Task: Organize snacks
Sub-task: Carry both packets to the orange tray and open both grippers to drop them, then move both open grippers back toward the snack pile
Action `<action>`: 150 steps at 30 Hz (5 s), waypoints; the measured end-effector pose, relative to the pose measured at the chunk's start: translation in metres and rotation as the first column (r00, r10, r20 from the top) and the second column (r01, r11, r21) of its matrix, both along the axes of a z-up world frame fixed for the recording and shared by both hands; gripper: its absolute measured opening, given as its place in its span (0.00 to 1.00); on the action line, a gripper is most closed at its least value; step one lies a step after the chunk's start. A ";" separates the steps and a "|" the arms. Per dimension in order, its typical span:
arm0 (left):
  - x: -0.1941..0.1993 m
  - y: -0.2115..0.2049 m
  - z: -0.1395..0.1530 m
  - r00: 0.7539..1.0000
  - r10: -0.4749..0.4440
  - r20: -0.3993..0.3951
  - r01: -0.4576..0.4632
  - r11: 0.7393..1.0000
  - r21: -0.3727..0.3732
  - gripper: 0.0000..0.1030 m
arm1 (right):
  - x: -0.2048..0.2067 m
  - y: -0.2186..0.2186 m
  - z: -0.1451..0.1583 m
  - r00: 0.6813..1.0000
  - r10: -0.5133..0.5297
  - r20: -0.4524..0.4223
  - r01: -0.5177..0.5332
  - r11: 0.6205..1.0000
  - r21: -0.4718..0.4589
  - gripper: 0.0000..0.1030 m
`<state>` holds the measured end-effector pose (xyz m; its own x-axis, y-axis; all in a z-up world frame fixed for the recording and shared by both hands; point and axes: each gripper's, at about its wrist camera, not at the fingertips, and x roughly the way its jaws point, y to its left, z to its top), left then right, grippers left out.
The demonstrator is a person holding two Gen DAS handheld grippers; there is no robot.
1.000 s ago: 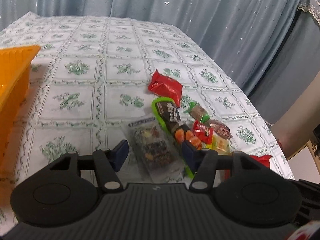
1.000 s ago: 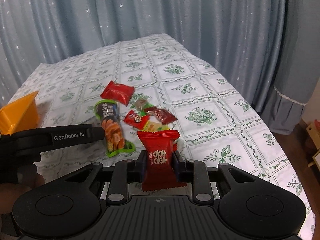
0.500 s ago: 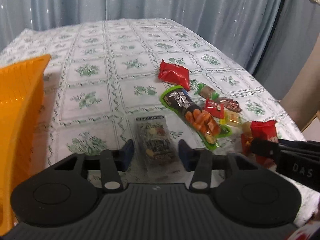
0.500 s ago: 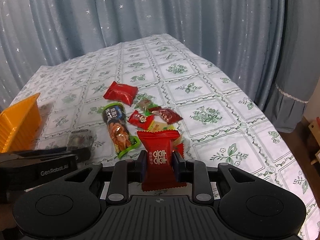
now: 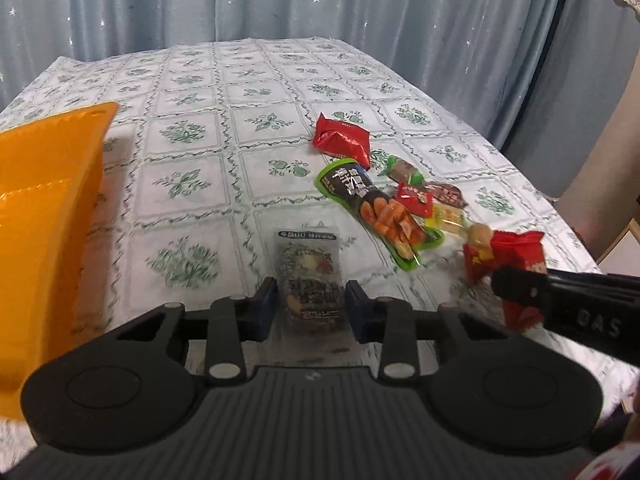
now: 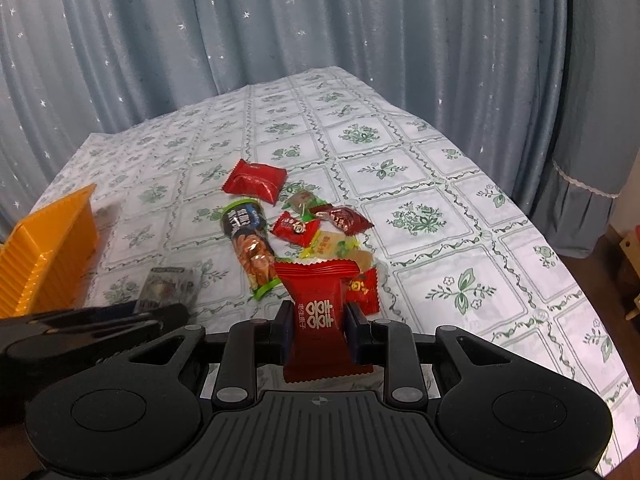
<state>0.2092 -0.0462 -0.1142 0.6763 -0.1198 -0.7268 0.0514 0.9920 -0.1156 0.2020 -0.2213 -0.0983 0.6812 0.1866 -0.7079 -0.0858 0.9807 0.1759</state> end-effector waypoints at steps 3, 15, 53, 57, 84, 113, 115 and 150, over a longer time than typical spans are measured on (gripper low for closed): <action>-0.020 0.005 0.012 1.000 0.013 0.006 -0.013 1.000 -0.017 0.32 | -0.008 0.002 0.006 1.000 0.004 0.004 -0.004 1.000 0.011 0.26; -0.096 0.050 0.074 0.990 0.115 0.078 -0.113 0.993 -0.033 0.32 | -0.051 0.039 0.045 0.994 0.099 0.047 -0.101 0.994 0.035 0.26; -0.123 0.209 0.108 0.944 0.313 0.103 -0.313 0.950 -0.014 0.32 | -0.038 0.231 0.060 0.902 0.427 0.066 -0.430 0.901 0.052 0.27; -0.109 0.220 0.098 0.945 0.316 0.088 -0.316 0.949 -0.015 0.32 | -0.022 0.248 0.051 0.897 0.438 0.056 -0.441 0.897 0.045 0.27; -0.084 0.252 0.074 0.932 0.352 0.085 -0.352 0.936 -0.006 0.42 | 0.019 0.274 0.024 0.892 0.452 0.016 -0.452 0.889 0.079 0.27; -0.143 0.171 0.130 0.938 0.314 0.149 -0.312 0.949 -0.038 0.69 | -0.058 0.156 0.086 0.958 0.266 0.105 -0.277 0.955 0.107 0.60; -0.146 0.159 0.132 0.941 0.303 0.150 -0.299 0.953 -0.045 0.71 | -0.066 0.140 0.089 0.964 0.242 0.105 -0.253 0.961 0.108 0.60; -0.116 0.025 0.108 0.991 0.072 0.116 -0.065 0.996 -0.060 0.82 | -0.091 -0.025 0.067 0.988 -0.133 0.079 0.125 0.987 0.106 0.70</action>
<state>0.0931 -0.0208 -0.0062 0.7646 -0.1082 -0.6353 0.0001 0.9858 -0.1678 0.1114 -0.2459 -0.0312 0.7611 0.1602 -0.6285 0.0215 0.9622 0.2713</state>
